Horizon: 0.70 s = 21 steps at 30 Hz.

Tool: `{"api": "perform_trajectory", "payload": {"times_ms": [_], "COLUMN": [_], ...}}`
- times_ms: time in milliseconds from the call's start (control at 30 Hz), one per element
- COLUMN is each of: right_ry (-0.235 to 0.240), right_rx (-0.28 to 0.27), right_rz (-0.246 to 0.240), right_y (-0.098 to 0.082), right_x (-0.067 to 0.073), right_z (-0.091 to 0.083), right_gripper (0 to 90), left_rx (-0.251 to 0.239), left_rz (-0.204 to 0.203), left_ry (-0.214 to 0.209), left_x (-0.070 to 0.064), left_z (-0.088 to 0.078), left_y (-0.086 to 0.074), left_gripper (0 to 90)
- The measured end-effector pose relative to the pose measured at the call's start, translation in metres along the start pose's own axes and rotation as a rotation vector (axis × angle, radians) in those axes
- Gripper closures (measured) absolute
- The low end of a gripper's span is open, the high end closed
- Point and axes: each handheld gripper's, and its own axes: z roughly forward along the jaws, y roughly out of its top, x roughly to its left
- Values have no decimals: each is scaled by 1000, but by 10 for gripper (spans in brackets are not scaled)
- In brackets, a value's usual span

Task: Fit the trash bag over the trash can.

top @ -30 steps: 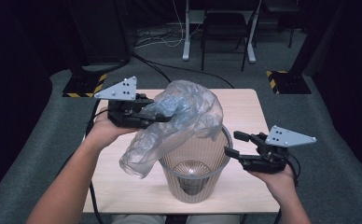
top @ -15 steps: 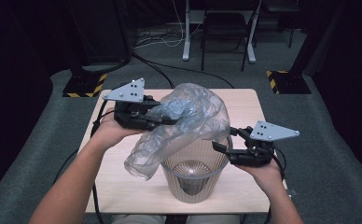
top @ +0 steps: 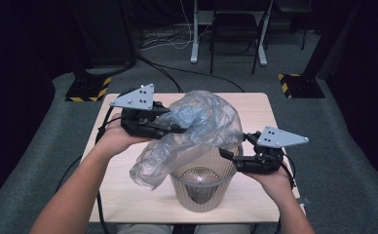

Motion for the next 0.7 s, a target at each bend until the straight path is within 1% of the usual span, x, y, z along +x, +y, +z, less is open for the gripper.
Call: {"api": "perform_trajectory", "payload": {"times_ms": [33, 133, 200, 233, 300, 400, 467, 567, 700], "right_ry": [-12, -68, -101, -117, -151, -185, -196, -215, -227], "right_rx": [-4, -36, -51, -55, -60, -67, -73, -82, -85], "right_rz": [1, -10, -2, 0, 6, 10, 21, 13, -21], "right_y": [0, 1, 0, 0, -2, -7, -10, -13, -13], "right_x": [-1, -3, -6, -8, -12, -17, -20, -20, -17], "right_z": [-1, -9, -15, -19, -25, -33, -36, -39, -46], "right_gripper": [440, 607, 722, 770, 832, 885, 899, 900, 900], "left_rx": [0, -3, -7, -11, -14, -8, 0, 2, 0], "left_rz": [0, -7, -13, -16, -18, -18, -14, -10, -14], "left_ry": [-1, 3, 5, 6, 5, -2, -6, -13, -24], "left_x": [0, 2, 4, 4, 5, 5, 4, 4, 4], "left_z": [0, -1, -1, -2, -1, 4, 8, 13, 17], "left_y": [0, -1, -2, -2, -3, -3, -3, -2, -1], "left_gripper": [634, 634, 634, 634, 634, 633, 633, 632, 628]}}
